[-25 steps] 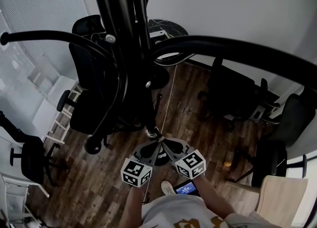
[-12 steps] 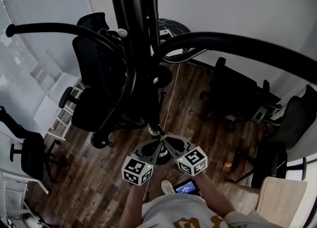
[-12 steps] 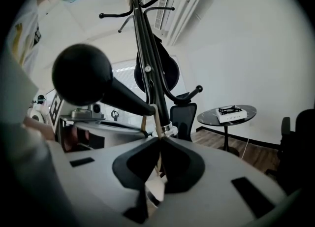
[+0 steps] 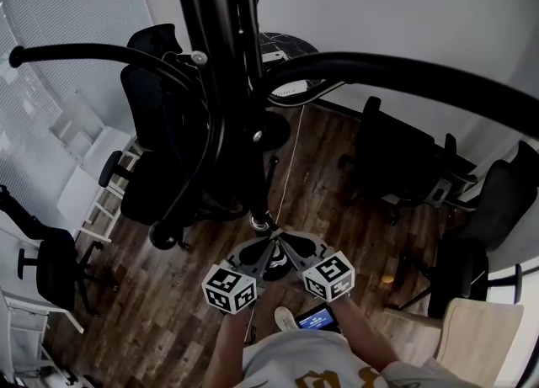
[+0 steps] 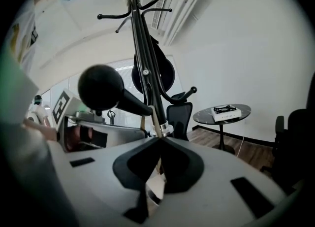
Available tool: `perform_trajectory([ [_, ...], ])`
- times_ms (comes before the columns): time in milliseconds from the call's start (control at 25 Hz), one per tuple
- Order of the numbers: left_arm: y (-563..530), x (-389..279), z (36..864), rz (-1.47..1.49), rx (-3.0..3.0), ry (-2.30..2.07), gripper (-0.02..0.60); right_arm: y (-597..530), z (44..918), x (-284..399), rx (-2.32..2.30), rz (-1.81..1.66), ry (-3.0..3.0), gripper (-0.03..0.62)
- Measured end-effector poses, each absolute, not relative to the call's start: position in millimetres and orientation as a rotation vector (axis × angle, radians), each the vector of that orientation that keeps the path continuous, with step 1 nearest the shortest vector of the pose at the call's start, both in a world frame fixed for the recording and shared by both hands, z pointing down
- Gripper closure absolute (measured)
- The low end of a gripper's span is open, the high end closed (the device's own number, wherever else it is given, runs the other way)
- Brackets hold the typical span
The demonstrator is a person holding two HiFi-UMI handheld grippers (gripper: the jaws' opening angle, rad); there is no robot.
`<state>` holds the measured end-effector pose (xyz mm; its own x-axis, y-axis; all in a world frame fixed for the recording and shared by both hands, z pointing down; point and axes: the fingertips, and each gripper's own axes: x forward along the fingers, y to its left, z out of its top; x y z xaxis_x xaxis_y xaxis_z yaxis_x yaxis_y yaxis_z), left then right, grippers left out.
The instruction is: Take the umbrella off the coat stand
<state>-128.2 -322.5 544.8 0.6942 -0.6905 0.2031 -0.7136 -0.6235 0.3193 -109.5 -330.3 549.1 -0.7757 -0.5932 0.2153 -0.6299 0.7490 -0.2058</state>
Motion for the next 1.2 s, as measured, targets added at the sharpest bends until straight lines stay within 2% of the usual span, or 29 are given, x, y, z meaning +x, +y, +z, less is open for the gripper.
perform_trajectory([
  [280, -321.1, -124.1, 542.0, 0.079, 2.532, -1.096, 0.56, -330.2, 547.7, -101.0, 1.015, 0.411, -2.805, 0.577],
  [520, -320.6, -121.9, 532.4, -0.039, 2.482, -1.072, 0.56, -331.2, 538.5, -94.0, 1.052, 0.463, -2.832, 0.577],
  [1200, -311.4, -110.7, 518.0, -0.053, 2.51, -1.071, 0.56, -321.6, 526.0, -79.1, 1.091, 0.482, -2.862, 0.577],
])
